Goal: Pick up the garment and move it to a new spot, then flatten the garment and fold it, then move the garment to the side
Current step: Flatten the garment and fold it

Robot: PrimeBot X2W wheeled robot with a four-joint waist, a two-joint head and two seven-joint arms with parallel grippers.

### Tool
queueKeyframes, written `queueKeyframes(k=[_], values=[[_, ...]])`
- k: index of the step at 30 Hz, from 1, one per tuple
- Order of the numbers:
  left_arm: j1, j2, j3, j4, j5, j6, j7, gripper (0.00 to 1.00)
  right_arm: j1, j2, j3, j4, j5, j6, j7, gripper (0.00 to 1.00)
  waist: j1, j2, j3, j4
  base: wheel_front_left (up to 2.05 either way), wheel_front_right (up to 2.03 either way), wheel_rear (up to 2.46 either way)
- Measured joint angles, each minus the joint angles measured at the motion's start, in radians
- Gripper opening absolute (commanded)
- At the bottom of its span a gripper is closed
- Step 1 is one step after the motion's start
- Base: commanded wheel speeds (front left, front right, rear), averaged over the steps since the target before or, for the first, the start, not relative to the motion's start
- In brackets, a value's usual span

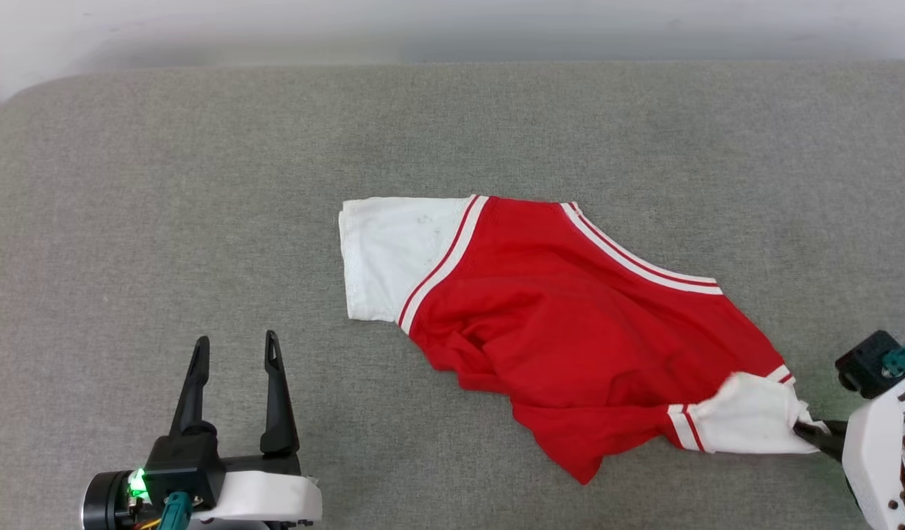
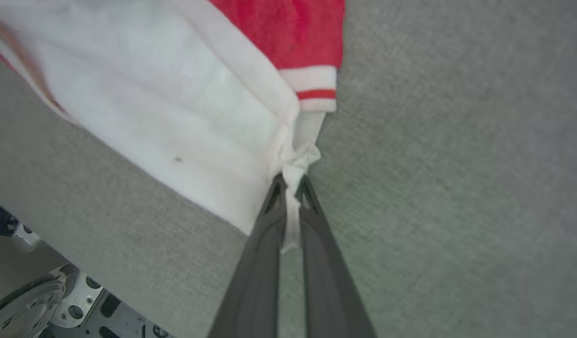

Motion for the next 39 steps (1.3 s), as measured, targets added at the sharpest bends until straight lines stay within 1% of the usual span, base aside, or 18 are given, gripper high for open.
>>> queueKeyframes(k=[3,4,5,6,9,11,13,15,17,19,21,24,27,32,36,39], values=[[-0.003,-0.002,-0.004,0.004,0.005,-0.003,0.000,1.00,0.045,0.025,-0.014,0.052,0.010,0.001,-0.029,0.00,0.0000,0.0000,-0.003,0.002,0.00,0.00,0.00],[-0.003,-0.002,-0.005,0.006,0.005,-0.005,0.000,1.00,0.055,0.034,-0.023,0.067,0.011,0.001,-0.042,0.20,0.0000,0.0000,-0.004,0.002,0.00,0.00,0.00],[-0.003,-0.002,-0.004,0.008,0.005,-0.006,0.000,1.00,0.064,0.043,-0.032,0.082,0.011,0.001,-0.059,0.78,0.0000,0.0000,-0.006,0.001,0.00,0.00,0.00],[-0.002,-0.002,-0.003,0.010,0.005,-0.006,0.000,1.00,0.072,0.052,-0.043,0.093,0.013,0.001,-0.070,1.00,0.0000,0.0000,-0.009,0.000,0.00,0.00,0.00],[0.005,-0.002,0.000,0.015,0.005,-0.006,0.000,1.00,0.081,0.059,-0.075,0.093,0.014,0.001,-0.096,1.00,0.0000,0.0000,-0.021,-0.005,0.00,0.00,0.00],[0.012,-0.003,0.000,0.017,0.005,-0.006,0.000,1.00,0.078,0.049,-0.102,0.070,0.004,0.000,-0.106,1.00,0.0000,0.0000,-0.031,-0.008,0.00,0.00,0.00],[0.022,-0.003,-0.001,0.020,0.005,-0.006,0.000,1.00,0.064,0.020,-0.133,0.028,-0.010,0.000,-0.108,1.00,-0.0001,0.0000,-0.042,-0.009,0.00,0.00,0.00],[0.023,-0.004,-0.002,0.020,0.007,-0.008,0.000,1.00,0.042,-0.022,-0.179,-0.024,-0.011,0.000,-0.095,1.00,0.0000,0.0000,-0.052,-0.008,0.00,0.00,0.00],[0.024,-0.004,-0.003,0.019,0.008,-0.008,0.000,1.00,0.020,-0.068,-0.220,-0.081,-0.015,0.000,-0.054,1.00,-0.0001,0.0000,-0.060,-0.004,0.00,0.00,0.00],[0.024,-0.005,-0.006,0.016,0.008,-0.008,0.000,1.00,-0.010,-0.096,-0.266,-0.122,-0.035,0.000,-0.020,1.00,0.0000,0.0000,-0.061,0.004,0.00,0.00,0.00],[0.025,-0.005,-0.009,0.013,0.008,-0.008,0.000,1.00,-0.045,-0.111,-0.297,-0.156,-0.046,0.000,0.048,1.00,0.0000,0.0000,-0.057,0.010,0.00,0.00,0.00],[0.024,-0.005,-0.013,0.011,0.007,-0.009,0.000,1.00,-0.081,-0.115,-0.313,-0.187,-0.045,0.000,0.195,1.00,-0.0001,0.0000,-0.043,0.021,0.00,0.00,0.00],[0.018,-0.006,-0.021,0.011,0.005,-0.010,0.000,1.00,-0.126,-0.098,-0.304,-0.195,-0.039,0.000,0.353,1.00,-0.0001,0.0000,-0.025,0.035,0.00,0.00,0.00],[-0.011,-0.007,-0.027,0.011,-0.002,-0.014,0.000,1.00,-0.199,-0.022,-0.275,-0.160,-0.048,0.000,0.546,1.00,0.0000,0.0000,0.016,0.060,0.00,0.00,0.00],[-0.034,-0.007,-0.037,0.013,-0.006,-0.017,0.000,1.00,-0.247,0.047,-0.261,-0.089,-0.060,0.000,0.625,1.00,0.0000,0.0000,0.054,0.076,0.00,0.00,0.00],[-0.053,-0.007,-0.044,0.016,-0.006,-0.019,0.000,1.00,-0.253,0.095,-0.244,-0.040,-0.069,0.000,0.640,1.00,0.0000,0.0000,0.082,0.089,0.00,0.00,0.00]])
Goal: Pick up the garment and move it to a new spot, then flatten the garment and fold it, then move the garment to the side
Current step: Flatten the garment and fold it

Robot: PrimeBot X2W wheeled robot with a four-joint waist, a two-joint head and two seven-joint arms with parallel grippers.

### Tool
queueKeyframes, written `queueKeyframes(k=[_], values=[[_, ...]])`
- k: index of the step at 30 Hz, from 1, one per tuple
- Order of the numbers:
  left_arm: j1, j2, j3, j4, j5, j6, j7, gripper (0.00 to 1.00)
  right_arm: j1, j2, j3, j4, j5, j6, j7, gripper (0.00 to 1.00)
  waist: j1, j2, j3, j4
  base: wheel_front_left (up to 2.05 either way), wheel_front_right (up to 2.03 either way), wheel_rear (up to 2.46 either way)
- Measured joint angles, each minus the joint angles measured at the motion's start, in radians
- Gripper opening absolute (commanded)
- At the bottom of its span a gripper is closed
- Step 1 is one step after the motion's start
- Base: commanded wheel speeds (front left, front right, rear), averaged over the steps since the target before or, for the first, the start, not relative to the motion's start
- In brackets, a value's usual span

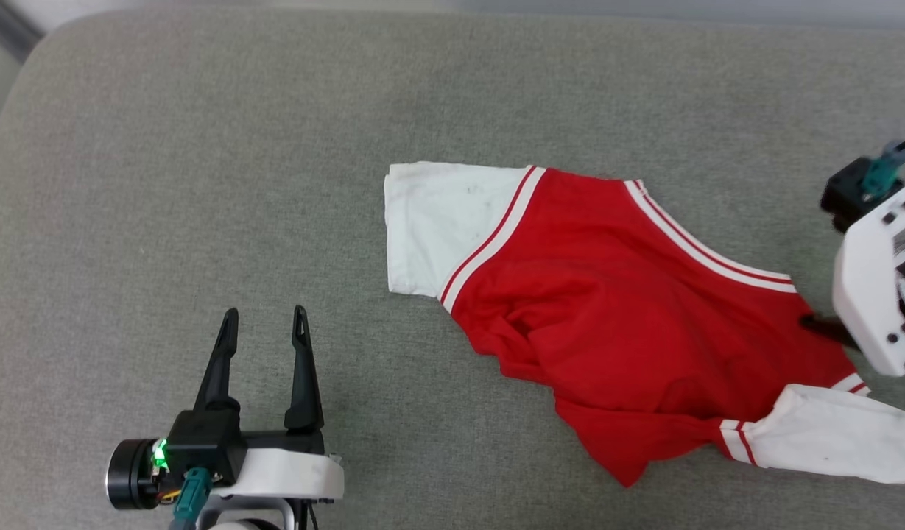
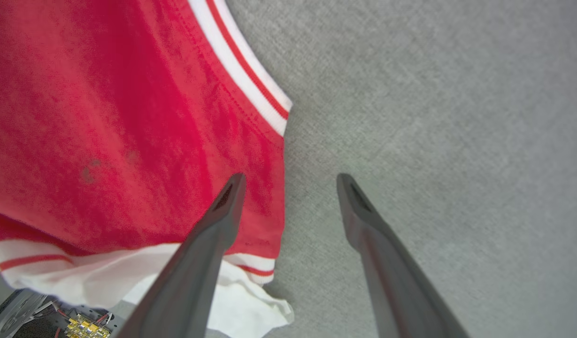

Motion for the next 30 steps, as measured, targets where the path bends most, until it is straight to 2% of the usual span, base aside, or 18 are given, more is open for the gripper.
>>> queueKeyframes(k=[4,9,10,11,12,16,19,25,30], values=[[-0.025,0.000,-0.002,0.007,-0.007,-0.004,0.000,1.00,0.012,0.038,0.047,0.055,-0.007,0.000,-0.001,1.00,0.0000,0.0000,0.034,0.016,0.00,0.00,0.00],[-0.036,0.000,0.007,0.016,-0.011,-0.004,0.000,1.00,0.024,0.046,0.072,0.085,0.008,0.000,-0.051,1.00,-0.0001,0.0000,0.055,0.024,0.00,0.00,0.00],[-0.038,0.000,0.012,0.018,-0.012,-0.004,0.000,1.00,0.024,0.048,0.077,0.087,0.008,0.000,-0.062,0.83,0.0000,0.0000,0.054,0.021,0.00,0.00,0.00],[-0.039,0.000,0.016,0.020,-0.013,-0.003,0.000,1.00,0.024,0.051,0.080,0.094,0.008,0.000,-0.081,0.34,-0.0001,0.0000,0.052,0.017,0.00,0.00,0.00],[-0.039,0.000,0.020,0.024,-0.012,-0.003,0.000,1.00,0.026,0.055,0.080,0.103,0.014,0.000,-0.102,0.00,0.0000,0.0000,0.048,0.013,0.00,0.00,0.00],[-0.039,0.000,0.031,0.037,-0.008,-0.005,0.000,1.00,0.030,0.070,0.081,0.107,0.021,0.000,-0.206,0.00,0.0000,0.0000,0.021,-0.004,0.00,0.00,0.00],[-0.038,-0.001,0.040,0.044,-0.006,-0.009,0.000,1.00,0.031,0.078,0.084,0.064,0.034,0.000,-0.280,0.00,0.0000,0.0000,-0.008,-0.018,0.00,0.00,0.00],[-0.002,-0.001,0.051,0.045,-0.006,-0.007,0.000,1.00,0.011,0.025,0.054,-0.056,0.036,0.000,-0.384,0.00,0.0000,0.0000,-0.070,-0.051,0.00,0.00,0.00],[0.011,-0.001,0.049,0.038,-0.010,-0.006,0.000,1.00,-0.021,-0.006,-0.003,-0.137,0.038,0.000,-0.418,0.00,0.0000,0.0000,-0.092,-0.065,0.00,0.00,0.00]])
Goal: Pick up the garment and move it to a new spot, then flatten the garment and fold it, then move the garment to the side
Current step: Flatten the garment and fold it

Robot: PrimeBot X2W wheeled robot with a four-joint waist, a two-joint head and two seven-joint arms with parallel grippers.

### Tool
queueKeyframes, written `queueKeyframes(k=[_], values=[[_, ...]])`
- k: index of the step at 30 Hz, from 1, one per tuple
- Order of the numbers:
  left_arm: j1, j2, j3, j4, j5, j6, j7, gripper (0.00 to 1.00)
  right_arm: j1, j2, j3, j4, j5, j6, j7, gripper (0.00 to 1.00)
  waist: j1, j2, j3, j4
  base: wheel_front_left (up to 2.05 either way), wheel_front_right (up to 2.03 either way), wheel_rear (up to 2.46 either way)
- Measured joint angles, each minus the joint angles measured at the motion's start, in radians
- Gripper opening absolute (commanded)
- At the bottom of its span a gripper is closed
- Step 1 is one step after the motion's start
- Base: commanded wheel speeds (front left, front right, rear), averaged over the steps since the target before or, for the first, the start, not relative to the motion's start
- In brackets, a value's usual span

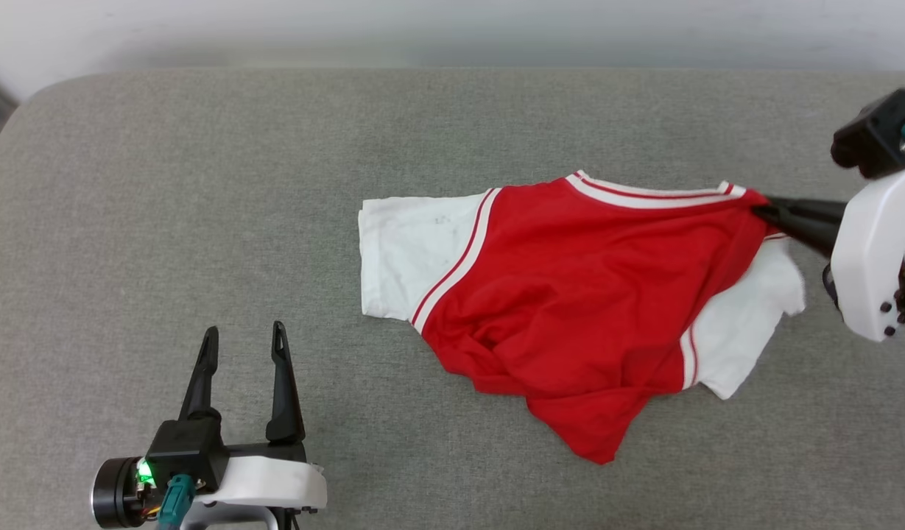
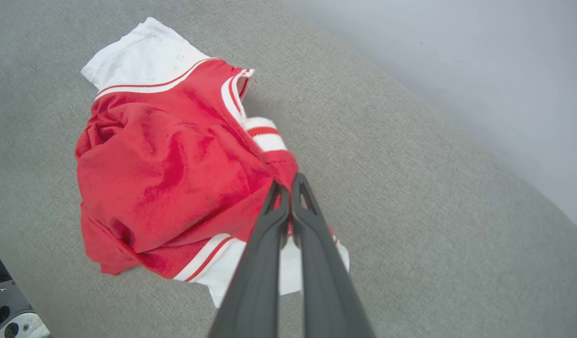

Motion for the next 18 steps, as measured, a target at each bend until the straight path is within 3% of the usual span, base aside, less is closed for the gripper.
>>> queueKeyframes(k=[6,13,18], values=[[-0.011,0.000,-0.013,-0.004,-0.012,0.000,0.000,1.00,-0.033,0.040,-0.014,0.014,-0.027,0.000,0.036,0.00,0.0000,0.0000,0.026,0.024,0.00,0.00,0.00],[-0.048,0.000,-0.027,-0.002,-0.026,0.003,0.000,1.00,-0.125,0.224,0.026,0.218,-0.045,0.000,0.061,0.00,0.0000,0.0000,0.087,0.065,0.00,0.00,0.00],[-0.073,0.000,-0.048,0.008,-0.040,0.006,0.000,1.00,-0.166,0.336,0.158,0.369,-0.097,0.000,0.091,0.00,0.0001,0.0000,0.121,0.101,0.00,0.00,0.00]])
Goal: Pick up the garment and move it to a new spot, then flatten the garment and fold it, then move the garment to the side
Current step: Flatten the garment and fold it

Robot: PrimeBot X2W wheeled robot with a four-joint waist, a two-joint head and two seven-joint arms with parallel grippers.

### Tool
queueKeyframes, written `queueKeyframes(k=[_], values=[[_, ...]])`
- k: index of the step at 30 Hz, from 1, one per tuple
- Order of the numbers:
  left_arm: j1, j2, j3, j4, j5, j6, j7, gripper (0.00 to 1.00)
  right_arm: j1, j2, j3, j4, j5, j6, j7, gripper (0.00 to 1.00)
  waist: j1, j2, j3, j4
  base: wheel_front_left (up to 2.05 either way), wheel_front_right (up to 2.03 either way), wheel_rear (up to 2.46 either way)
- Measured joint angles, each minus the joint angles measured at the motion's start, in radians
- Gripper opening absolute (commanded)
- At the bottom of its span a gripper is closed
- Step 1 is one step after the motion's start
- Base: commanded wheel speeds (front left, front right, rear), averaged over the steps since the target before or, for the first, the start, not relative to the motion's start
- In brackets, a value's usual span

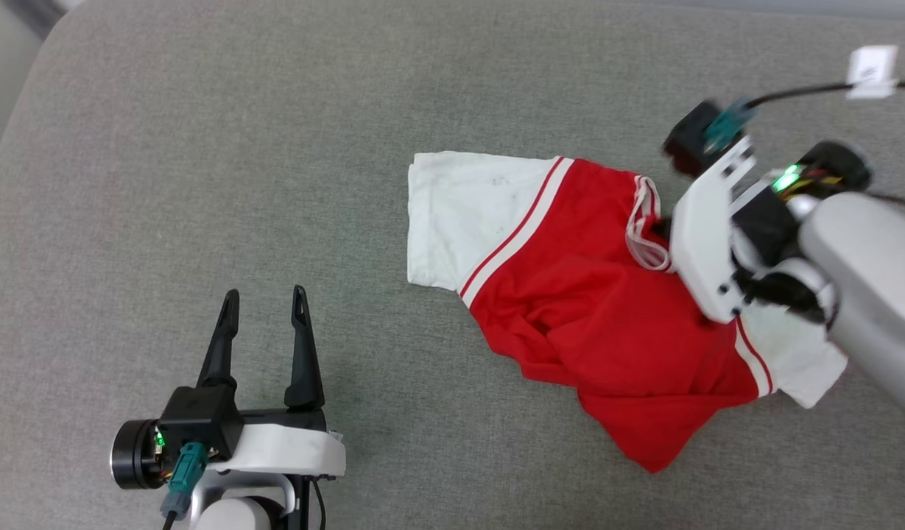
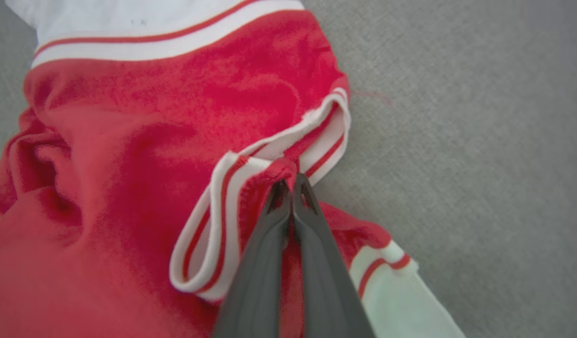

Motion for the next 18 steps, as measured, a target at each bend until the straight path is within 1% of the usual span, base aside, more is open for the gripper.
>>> queueKeyframes(k=[3,5,8,9,10,13,16,18], values=[[-0.010,0.000,-0.003,0.003,-0.001,0.002,0.000,1.00,-0.001,0.043,0.072,0.060,0.003,0.000,0.008,0.00,0.0000,0.0000,0.014,0.014,0.00,0.00,0.00],[-0.010,0.000,-0.003,0.006,-0.001,0.002,0.000,1.00,-0.005,0.053,0.101,0.089,0.018,0.000,0.004,0.00,0.0000,0.0000,0.016,0.019,0.00,0.00,0.00],[-0.010,0.000,0.003,0.011,-0.001,0.006,0.000,1.00,-0.012,0.062,0.131,0.117,0.040,0.000,-0.037,0.00,-0.0001,0.0000,0.007,0.012,0.00,0.00,0.00],[-0.010,0.000,0.007,0.015,0.000,0.006,0.000,1.00,-0.014,0.062,0.140,0.122,0.040,0.000,-0.061,0.45,-0.0001,0.0000,0.003,0.008,0.00,0.00,0.00],[-0.009,0.000,0.013,0.021,0.002,0.006,0.000,1.00,-0.014,0.062,0.147,0.126,0.039,0.000,-0.090,1.00,-0.0001,0.0000,-0.003,0.003,0.00,0.00,0.00],[-0.007,0.000,0.025,0.034,0.019,-0.004,0.000,1.00,-0.014,0.049,0.158,0.132,0.031,0.000,-0.189,1.00,0.0000,0.0000,-0.025,-0.013,0.00,0.00,0.00],[-0.007,0.008,0.035,0.050,0.035,-0.024,0.000,1.00,-0.017,0.024,0.151,0.117,0.013,0.000,-0.321,1.00,0.0000,0.0000,-0.053,-0.033,0.00,0.00,0.00],[-0.012,0.019,0.045,0.056,0.045,-0.034,0.000,1.00,-0.016,0.004,0.124,0.113,-0.002,0.000,-0.429,1.00,-0.0001,0.0000,-0.072,-0.047,0.00,0.00,0.00]])
